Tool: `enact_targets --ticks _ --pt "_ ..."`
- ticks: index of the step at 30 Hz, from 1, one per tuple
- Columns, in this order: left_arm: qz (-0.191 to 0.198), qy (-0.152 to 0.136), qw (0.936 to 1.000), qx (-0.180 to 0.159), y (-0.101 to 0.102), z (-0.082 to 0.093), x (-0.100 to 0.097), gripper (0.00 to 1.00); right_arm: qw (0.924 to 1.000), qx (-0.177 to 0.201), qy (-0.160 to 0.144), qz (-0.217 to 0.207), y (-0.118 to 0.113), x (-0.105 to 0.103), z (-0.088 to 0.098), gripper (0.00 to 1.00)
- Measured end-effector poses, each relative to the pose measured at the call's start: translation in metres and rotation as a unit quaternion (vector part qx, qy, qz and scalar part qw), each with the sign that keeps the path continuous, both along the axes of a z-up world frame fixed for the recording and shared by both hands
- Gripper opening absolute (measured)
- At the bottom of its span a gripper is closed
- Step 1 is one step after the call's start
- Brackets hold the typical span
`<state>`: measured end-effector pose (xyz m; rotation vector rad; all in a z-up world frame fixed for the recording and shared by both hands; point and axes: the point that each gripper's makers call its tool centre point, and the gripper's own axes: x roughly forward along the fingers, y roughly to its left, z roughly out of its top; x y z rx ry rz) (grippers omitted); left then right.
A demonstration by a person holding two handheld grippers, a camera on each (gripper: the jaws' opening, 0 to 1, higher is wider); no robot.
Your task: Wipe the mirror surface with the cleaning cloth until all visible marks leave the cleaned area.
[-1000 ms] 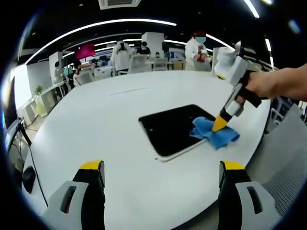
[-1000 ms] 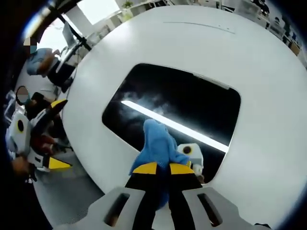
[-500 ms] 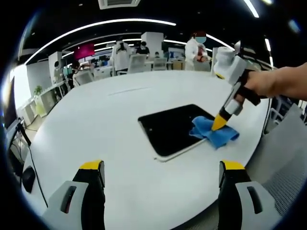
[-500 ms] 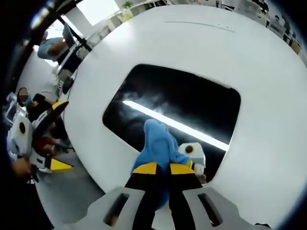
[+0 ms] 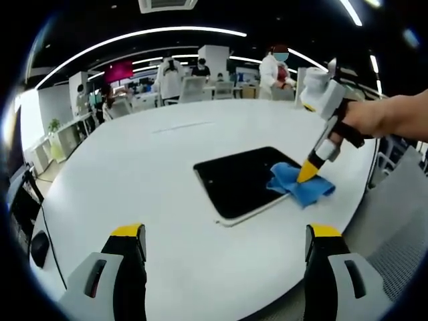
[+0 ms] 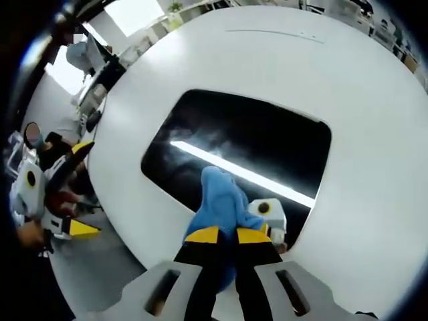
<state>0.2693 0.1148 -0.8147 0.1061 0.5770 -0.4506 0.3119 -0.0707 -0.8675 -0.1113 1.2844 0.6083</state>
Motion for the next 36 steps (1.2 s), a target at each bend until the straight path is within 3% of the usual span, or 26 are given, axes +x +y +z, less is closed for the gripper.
enact_targets --ticks 36 --pt "-0.002 0.004 1.0000 0.000 -0.002 -0.001 -0.001 1.00 0.9993 -0.003 0.000 -0.036 -0.041 0.000 0.000 0.03"
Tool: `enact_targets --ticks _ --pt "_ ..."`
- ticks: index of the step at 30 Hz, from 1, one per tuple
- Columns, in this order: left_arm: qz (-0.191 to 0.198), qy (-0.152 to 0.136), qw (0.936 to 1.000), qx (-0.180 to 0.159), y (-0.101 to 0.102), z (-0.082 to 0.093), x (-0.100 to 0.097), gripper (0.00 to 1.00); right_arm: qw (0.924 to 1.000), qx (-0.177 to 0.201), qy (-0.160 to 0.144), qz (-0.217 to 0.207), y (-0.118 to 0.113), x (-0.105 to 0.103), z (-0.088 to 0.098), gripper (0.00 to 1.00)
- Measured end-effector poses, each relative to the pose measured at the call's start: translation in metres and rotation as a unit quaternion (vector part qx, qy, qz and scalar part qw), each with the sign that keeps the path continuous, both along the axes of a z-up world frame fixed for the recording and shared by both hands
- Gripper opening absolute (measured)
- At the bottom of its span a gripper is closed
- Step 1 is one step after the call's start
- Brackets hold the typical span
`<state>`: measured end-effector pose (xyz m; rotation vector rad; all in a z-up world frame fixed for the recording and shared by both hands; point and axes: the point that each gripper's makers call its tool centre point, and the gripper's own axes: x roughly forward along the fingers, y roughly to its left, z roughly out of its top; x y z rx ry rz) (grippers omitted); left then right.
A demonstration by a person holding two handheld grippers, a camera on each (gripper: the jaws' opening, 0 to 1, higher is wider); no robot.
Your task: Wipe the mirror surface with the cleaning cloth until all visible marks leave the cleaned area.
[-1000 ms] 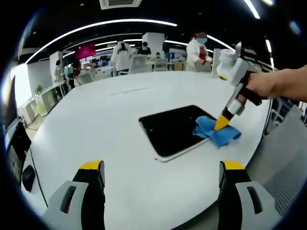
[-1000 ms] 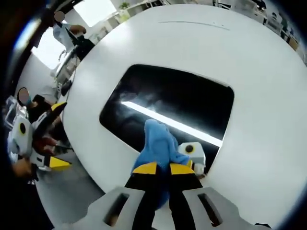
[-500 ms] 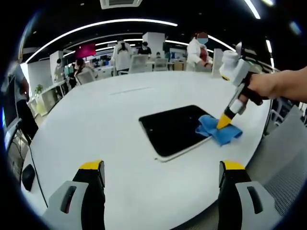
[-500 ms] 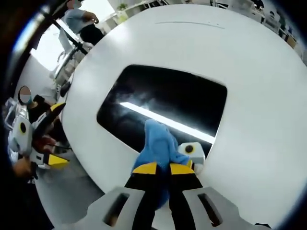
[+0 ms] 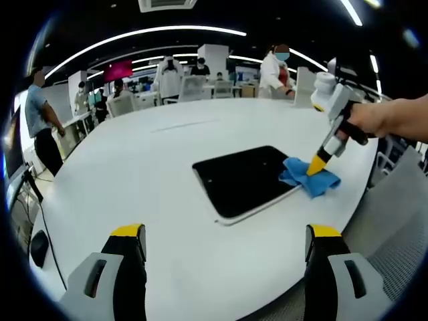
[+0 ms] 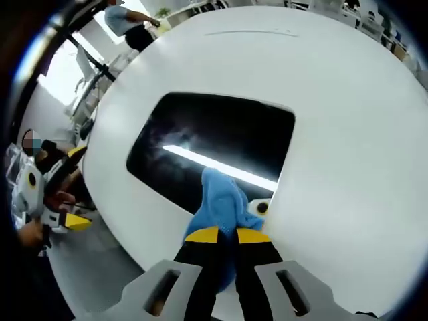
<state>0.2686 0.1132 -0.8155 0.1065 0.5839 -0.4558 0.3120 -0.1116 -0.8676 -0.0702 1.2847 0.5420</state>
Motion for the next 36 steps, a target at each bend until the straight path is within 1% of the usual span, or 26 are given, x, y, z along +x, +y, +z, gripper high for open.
enact_targets --ticks 7,20,22,31,36 --pt "0.002 0.000 1.0000 -0.001 0.000 0.000 0.000 1.00 0.9999 0.001 0.010 -0.006 -0.002 0.002 -0.001 0.03" --pt "0.001 0.001 1.0000 -0.007 0.000 0.000 0.000 1.00 0.9995 -0.015 0.029 0.002 -0.001 0.006 -0.003 0.03" --pt "0.001 0.000 1.0000 -0.007 0.000 0.000 0.000 1.00 0.9995 -0.016 0.027 0.003 -0.001 0.007 -0.002 0.03" --pt "0.005 0.000 0.9999 -0.009 0.001 0.000 0.000 1.00 0.9992 -0.020 0.035 0.002 0.000 0.013 -0.003 0.03" --pt "0.007 0.000 0.9999 -0.010 0.001 0.001 0.000 1.00 0.9992 -0.021 0.033 0.003 0.000 0.016 -0.002 0.03"
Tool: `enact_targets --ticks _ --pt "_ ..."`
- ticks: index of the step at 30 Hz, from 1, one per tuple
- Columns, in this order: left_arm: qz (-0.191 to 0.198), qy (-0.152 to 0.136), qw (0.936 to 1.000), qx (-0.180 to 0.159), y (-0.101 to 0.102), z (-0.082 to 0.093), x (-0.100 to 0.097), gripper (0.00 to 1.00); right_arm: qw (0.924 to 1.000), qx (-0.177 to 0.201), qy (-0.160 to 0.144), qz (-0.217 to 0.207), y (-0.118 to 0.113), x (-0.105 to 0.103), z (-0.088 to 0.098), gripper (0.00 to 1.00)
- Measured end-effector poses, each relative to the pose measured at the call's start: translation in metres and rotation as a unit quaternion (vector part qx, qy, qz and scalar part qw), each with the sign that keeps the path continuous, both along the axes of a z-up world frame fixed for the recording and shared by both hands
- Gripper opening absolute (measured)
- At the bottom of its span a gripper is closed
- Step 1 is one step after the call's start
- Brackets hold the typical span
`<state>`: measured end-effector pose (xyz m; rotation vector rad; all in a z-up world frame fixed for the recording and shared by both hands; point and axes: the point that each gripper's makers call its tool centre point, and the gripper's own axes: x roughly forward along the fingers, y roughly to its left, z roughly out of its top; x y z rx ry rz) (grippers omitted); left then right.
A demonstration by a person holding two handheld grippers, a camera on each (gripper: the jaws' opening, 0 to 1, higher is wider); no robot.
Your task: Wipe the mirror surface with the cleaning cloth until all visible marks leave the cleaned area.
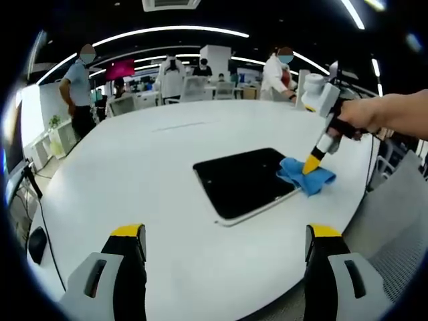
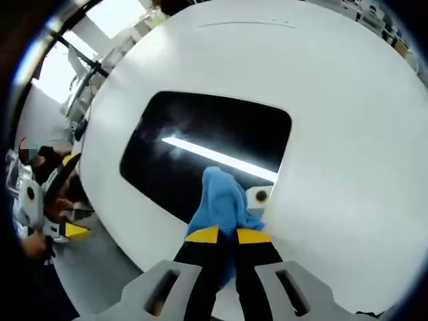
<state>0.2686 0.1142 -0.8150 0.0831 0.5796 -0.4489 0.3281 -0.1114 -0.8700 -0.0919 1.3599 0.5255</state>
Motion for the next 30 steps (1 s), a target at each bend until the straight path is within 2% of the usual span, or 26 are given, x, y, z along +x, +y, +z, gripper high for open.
enact_targets --ticks 7,10,17,30 --pt "0.001 0.000 1.0000 0.000 0.000 0.000 0.000 1.00 1.0000 -0.001 0.001 0.000 0.000 0.006 -0.001 0.03" --pt "0.004 -0.019 0.9998 0.008 0.002 0.005 0.003 1.00 1.0000 -0.002 0.000 0.000 0.000 0.009 -0.001 0.03" --pt "0.003 0.000 1.0000 0.000 0.000 0.000 0.001 1.00 1.0000 -0.002 0.004 -0.001 0.001 0.013 0.000 0.03" --pt "0.006 0.004 0.9999 -0.013 -0.002 0.000 0.001 1.00 0.9999 0.007 0.009 -0.007 0.001 0.024 0.000 0.03"
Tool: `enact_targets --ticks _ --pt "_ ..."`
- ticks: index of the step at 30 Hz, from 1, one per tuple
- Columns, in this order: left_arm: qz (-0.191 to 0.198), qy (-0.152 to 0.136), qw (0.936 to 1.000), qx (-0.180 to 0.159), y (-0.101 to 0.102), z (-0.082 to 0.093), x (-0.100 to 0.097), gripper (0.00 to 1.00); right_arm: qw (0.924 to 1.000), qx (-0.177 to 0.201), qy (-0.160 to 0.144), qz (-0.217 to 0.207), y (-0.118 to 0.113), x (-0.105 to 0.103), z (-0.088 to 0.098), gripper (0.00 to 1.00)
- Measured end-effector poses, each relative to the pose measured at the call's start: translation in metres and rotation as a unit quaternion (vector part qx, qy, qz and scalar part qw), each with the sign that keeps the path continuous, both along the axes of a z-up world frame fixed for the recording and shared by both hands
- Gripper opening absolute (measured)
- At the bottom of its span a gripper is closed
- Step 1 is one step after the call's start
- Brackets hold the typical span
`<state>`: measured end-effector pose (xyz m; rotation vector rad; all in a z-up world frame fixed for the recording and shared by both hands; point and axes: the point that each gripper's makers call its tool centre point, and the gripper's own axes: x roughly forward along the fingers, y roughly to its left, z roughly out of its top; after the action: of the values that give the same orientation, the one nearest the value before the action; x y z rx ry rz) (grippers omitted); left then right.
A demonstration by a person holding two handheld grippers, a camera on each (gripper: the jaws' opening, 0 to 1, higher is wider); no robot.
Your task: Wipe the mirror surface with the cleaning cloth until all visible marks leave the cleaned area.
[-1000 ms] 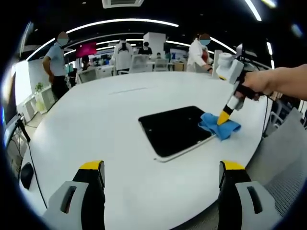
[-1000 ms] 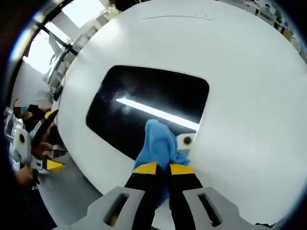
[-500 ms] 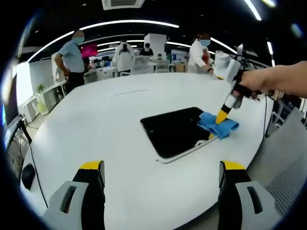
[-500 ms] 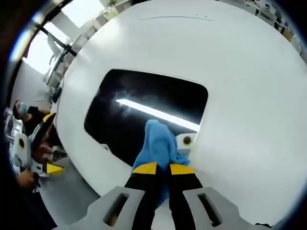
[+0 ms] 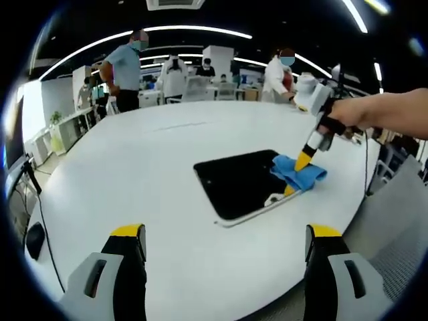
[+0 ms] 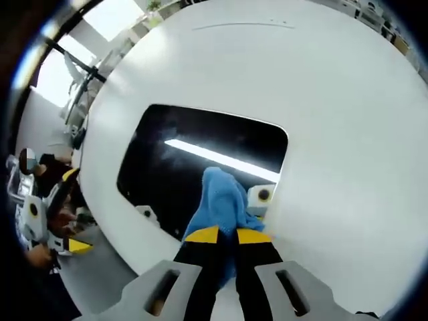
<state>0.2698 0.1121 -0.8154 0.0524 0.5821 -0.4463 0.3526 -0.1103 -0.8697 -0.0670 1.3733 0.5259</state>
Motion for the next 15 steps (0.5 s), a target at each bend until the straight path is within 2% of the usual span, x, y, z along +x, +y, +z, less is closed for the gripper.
enact_targets --ticks 15 --pt "-0.005 0.010 0.9999 0.004 -0.001 -0.005 -0.002 1.00 1.0000 -0.003 0.003 0.005 0.003 0.017 0.001 0.02"
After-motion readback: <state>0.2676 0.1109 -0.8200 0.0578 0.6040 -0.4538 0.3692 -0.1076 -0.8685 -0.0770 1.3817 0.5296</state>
